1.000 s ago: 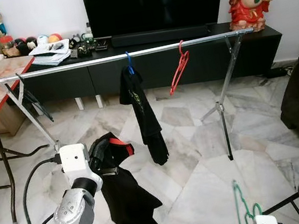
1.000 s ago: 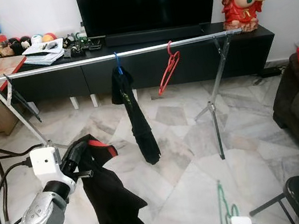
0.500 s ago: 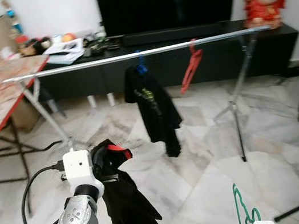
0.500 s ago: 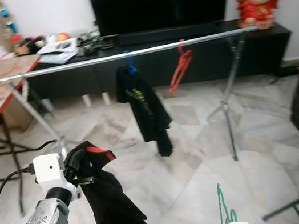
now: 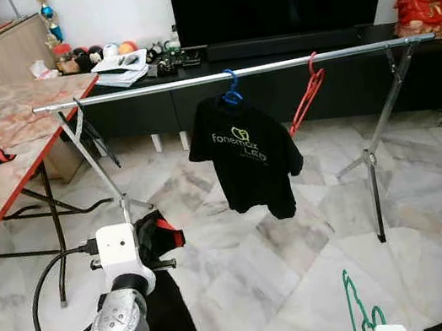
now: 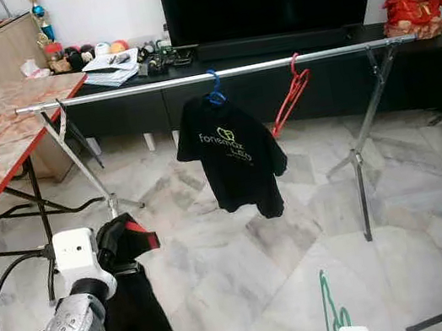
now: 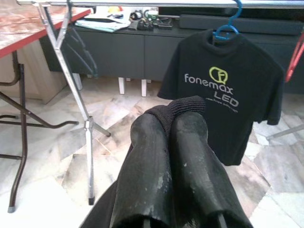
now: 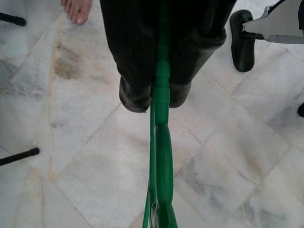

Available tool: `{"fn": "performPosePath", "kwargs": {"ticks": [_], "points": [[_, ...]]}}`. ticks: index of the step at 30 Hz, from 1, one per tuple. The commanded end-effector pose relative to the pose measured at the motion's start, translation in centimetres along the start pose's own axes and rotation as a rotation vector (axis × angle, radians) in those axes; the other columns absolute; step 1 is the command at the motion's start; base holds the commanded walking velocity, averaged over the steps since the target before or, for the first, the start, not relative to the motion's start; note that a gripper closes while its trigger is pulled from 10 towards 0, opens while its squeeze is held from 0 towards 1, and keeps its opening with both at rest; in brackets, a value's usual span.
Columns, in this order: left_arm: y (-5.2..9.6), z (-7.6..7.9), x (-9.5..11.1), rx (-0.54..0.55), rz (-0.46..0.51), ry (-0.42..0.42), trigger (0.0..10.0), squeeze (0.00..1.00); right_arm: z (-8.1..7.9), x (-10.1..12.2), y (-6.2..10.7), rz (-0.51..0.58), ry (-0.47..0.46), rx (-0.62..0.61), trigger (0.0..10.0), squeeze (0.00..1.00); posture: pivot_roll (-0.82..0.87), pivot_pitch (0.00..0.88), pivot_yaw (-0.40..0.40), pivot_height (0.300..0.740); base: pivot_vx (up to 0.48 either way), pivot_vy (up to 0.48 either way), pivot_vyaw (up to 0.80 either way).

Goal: Hang hanger

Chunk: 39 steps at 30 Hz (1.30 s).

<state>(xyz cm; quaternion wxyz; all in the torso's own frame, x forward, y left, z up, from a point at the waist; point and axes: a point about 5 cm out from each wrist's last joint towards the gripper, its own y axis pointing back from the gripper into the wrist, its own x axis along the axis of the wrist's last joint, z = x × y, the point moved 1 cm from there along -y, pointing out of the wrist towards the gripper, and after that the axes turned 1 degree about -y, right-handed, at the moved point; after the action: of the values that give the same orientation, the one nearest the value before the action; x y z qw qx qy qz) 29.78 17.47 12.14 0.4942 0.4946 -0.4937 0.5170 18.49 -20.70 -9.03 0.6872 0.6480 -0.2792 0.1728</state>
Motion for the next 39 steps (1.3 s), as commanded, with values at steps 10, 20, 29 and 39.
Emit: {"fn": "performPosePath", "kwargs": {"ticks": [10, 20, 29, 39], "points": [[-0.29, -0.35, 0.73, 0.016, 0.028, -0.013, 10.0, 0.00, -1.89, 0.09, -0.12, 0.003, 0.061, 0.055, 10.0, 0.00, 0.12, 0.000, 0.020, 0.740, 0.000, 0.480, 0.00], [-0.31, -0.39, 0.96, 0.006, 0.037, -0.019, 10.0, 0.00, -1.70, -0.62, 0.01, -0.021, 0.086, 0.058, 10.0, 0.00, 0.12, 0.000, 0.017, 0.740, 0.000, 0.480, 0.58], [-0.42, -0.33, 1.08, 0.005, 0.039, -0.003, 10.0, 0.00, -1.70, -0.71, 0.04, -0.022, 0.073, 0.056, 10.0, 0.00, 0.12, 0.000, 0.018, 0.740, 0.000, 0.480, 0.00], [-0.38, -0.71, 1.23, 0.015, 0.043, -0.001, 10.0, 0.00, -1.54, -0.85, 0.05, -0.035, 0.078, 0.066, 10.0, 0.00, 0.14, 0.000, 0.010, 0.740, 0.000, 0.480, 0.00]]}}
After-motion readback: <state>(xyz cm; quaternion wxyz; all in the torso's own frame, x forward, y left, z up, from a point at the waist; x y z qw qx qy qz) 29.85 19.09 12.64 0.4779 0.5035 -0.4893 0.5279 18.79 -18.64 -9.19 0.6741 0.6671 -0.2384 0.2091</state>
